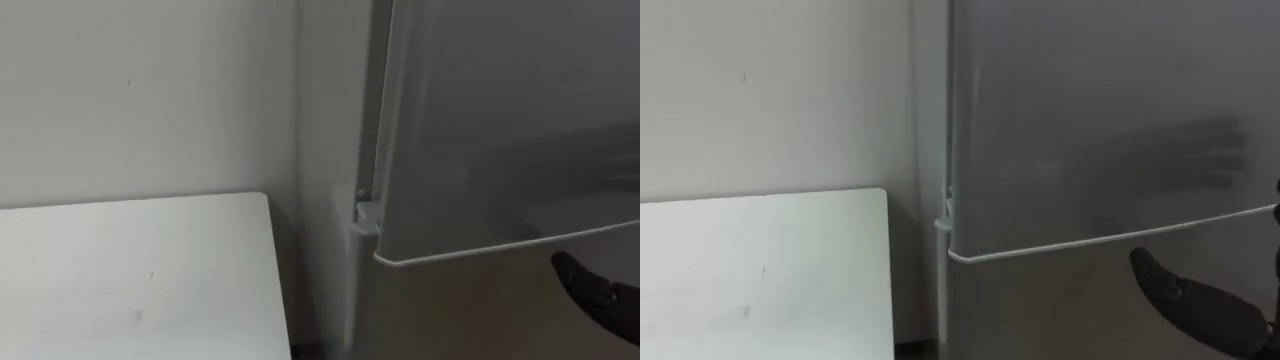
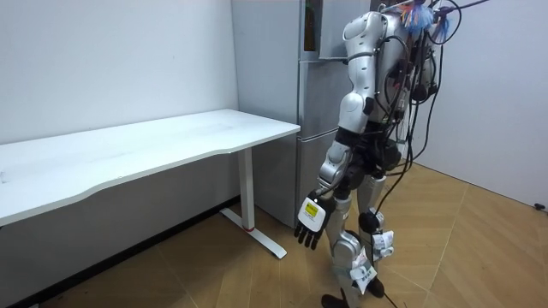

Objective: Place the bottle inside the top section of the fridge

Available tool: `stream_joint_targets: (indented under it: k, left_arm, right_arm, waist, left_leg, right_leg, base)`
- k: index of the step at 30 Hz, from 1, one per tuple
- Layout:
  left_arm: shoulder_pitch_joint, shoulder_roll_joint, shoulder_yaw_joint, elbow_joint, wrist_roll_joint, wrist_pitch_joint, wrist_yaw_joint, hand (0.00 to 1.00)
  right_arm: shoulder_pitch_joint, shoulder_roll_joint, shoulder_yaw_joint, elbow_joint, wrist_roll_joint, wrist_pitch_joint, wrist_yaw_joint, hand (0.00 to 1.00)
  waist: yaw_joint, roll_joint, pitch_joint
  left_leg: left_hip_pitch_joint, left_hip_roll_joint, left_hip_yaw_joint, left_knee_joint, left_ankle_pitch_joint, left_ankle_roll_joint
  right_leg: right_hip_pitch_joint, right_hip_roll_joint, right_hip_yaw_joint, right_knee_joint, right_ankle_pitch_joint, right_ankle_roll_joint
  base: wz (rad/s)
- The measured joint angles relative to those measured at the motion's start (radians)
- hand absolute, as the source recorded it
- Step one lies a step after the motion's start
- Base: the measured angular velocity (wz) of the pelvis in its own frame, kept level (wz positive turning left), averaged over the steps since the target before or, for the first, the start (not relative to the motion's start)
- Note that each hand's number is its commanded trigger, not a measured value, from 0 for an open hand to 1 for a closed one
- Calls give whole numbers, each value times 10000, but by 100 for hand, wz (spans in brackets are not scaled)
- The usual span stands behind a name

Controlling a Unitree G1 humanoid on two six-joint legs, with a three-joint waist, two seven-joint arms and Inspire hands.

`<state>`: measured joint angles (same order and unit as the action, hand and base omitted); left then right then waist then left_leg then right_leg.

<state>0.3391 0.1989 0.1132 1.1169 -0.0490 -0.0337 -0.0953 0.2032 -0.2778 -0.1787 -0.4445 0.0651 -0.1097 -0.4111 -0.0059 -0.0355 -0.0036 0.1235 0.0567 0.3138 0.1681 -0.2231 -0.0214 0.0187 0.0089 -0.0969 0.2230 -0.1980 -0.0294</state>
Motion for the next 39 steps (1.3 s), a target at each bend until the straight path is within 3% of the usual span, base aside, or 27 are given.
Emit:
stream_joint_targets:
  k: [7,13,18,23,39]
  left_arm:
    - [-106,75,-70,-11,-4,12,-19,0]
    - [-128,110,-279,-29,48,112,-41,0]
    - [-103,151,-374,-178,220,355,-54,0]
    - [-99,181,-380,-190,218,378,-61,0]
    - [32,147,-270,-402,439,562,-175,0]
  right_arm:
    - [-109,-2,136,-1,-13,-21,276,0]
    - [-183,-2,197,100,77,-33,499,0]
    - [-511,0,208,836,-111,-249,821,0]
    - [-884,1,261,1657,-282,-411,938,0]
    - [-1153,-14,95,2881,-338,-777,1445,0]
  waist:
    - [17,-102,42]
    - [27,-14,69]
    - [43,18,26]
    - [91,-30,-4]
    - [158,-6,3]
  left_leg:
    - [-84,2,-145,13,0,0]
    - [-91,4,-140,14,0,0]
    - [-80,6,-153,34,0,1]
    - [-67,21,-223,153,-6,8]
    - [-74,58,-617,231,-15,14]
  right_leg:
    - [-5,-14,-152,-42,2,-4]
    - [4,-28,-200,-38,21,-19]
    - [71,-58,-290,-31,28,-27]
    - [191,-87,-394,-39,45,-33]
    - [509,-92,-662,-204,190,-58]
  base:
    - [7]
    - [0]
    - [2]
    - [7]
    - [5]
